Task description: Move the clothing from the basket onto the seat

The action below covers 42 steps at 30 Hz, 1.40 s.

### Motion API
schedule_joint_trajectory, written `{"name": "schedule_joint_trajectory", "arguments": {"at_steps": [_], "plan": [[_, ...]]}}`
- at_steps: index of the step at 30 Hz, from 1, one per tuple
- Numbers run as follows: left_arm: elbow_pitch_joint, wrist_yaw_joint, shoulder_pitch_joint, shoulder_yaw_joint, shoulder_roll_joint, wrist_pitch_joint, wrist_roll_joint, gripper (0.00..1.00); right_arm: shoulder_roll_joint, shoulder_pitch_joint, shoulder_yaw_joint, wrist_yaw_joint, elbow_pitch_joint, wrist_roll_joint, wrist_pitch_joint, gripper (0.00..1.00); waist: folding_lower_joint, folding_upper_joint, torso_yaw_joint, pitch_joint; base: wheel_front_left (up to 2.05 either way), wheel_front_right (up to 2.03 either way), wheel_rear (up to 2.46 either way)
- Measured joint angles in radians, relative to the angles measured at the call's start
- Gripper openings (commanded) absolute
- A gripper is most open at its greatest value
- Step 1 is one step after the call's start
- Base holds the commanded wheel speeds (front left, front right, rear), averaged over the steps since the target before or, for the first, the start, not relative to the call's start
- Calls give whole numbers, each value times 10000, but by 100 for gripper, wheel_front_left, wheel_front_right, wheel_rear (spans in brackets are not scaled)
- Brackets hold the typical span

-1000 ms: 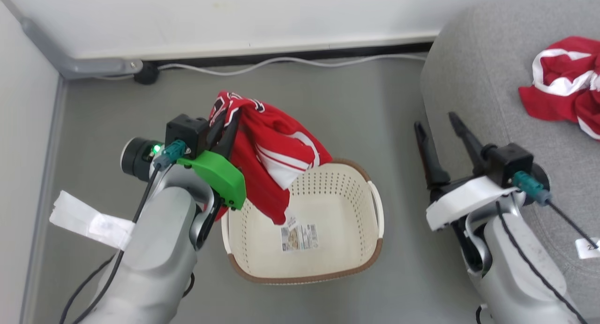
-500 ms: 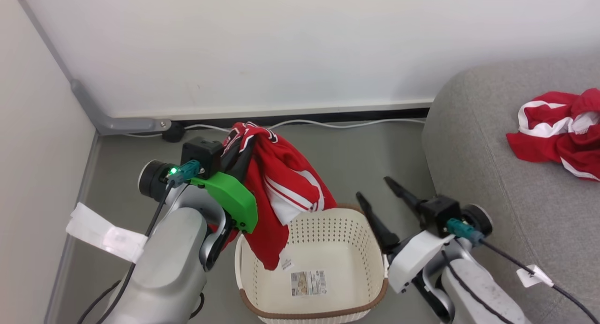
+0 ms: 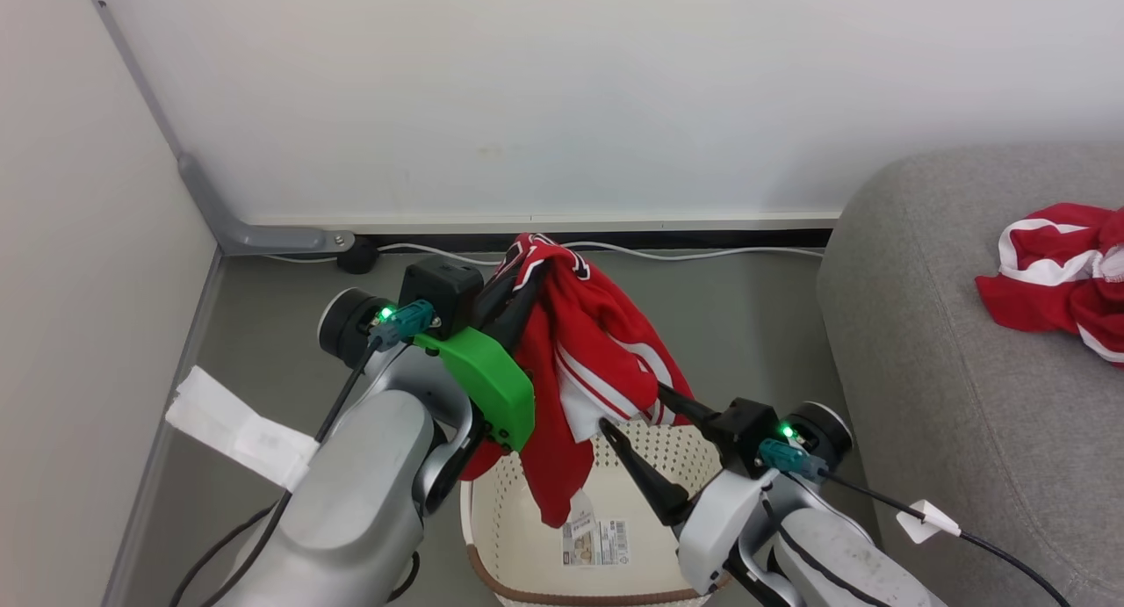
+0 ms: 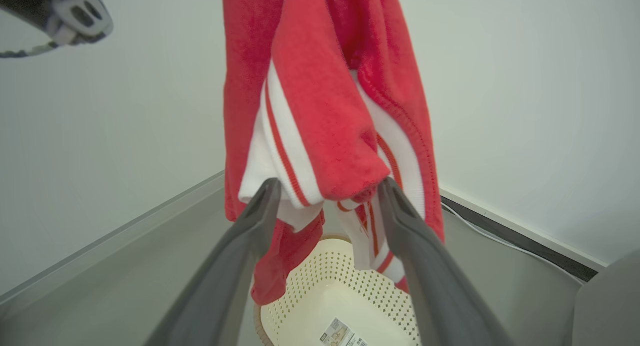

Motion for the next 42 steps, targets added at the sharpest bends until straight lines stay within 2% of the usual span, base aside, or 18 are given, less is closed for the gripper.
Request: {"name": "schedule_joint_trajectory", "arguments": {"at_steps": [11, 13, 14, 15, 16, 23, 29, 30, 31, 32, 34, 35, 42], "plan": [[-652, 138, 0, -474, 13, 276, -186, 0, -4, -806, 1221, 10, 382, 566, 84, 100, 0, 0, 298, 19, 0, 0, 0], [-742, 213, 1, -527, 21, 291, -238, 0, -10, -965, 1331, 10, 408, 742, 82, 44, 0, 0, 322, 27, 0, 0, 0], [-782, 244, 3, -543, 21, 347, -274, 0, -15, -1033, 1369, 10, 430, 788, 82, 29, 0, 0, 333, 32, 0, 0, 0], [-803, 282, 8, -552, 21, 364, -364, 0, -13, -1088, 1396, 10, 453, 834, 82, 3, 0, 0, 343, 38, 0, 0, 0], [-809, 320, 16, -554, 21, 366, -430, 0, -12, -1134, 1421, 10, 477, 844, 82, 0, 0, 0, 350, 44, 0, 0, 0], [-736, 746, 257, -213, 31, 378, -451, 0, -10, -1475, 1419, 10, 640, 1133, 73, 0, 0, 0, 252, 90, 0, 0, 0], [-685, 901, 616, 125, 105, 353, -637, 0, -15, -1679, 849, 10, 683, 1250, 35, 0, 0, 0, -59, 134, 0, 0, 0], [-681, 938, 658, 173, 115, 345, -683, 16, -15, -1699, 755, 10, 667, 1264, 23, 0, 0, 0, -120, 138, 0, 0, 0], [-677, 984, 703, 226, 128, 330, -692, 43, -31, -1718, 656, 10, 637, 1266, -10, 0, 0, 0, -186, 141, 0, 0, 0], [-675, 986, 753, 274, 150, 280, -694, 53, -67, -1748, 568, 10, 600, 1266, -17, 0, 0, 0, -253, 144, 0, 0, 0], [-675, 993, 854, 364, 174, 217, -773, 89, -159, -1848, 389, -6, 495, 1266, -19, 0, 0, 0, -394, 145, 0, 0, 0], [-671, 1039, 905, 387, 180, 174, -784, 100, -236, -1902, 286, -13, 431, 1266, -21, 0, 0, 0, -466, 145, 0, 0, 0], [-725, 1078, 1201, 510, 184, -88, -1087, 100, -734, -2264, -384, -217, -123, 1266, -40, 0, 0, 0, -1009, 105, 0, 0, 0]]}}
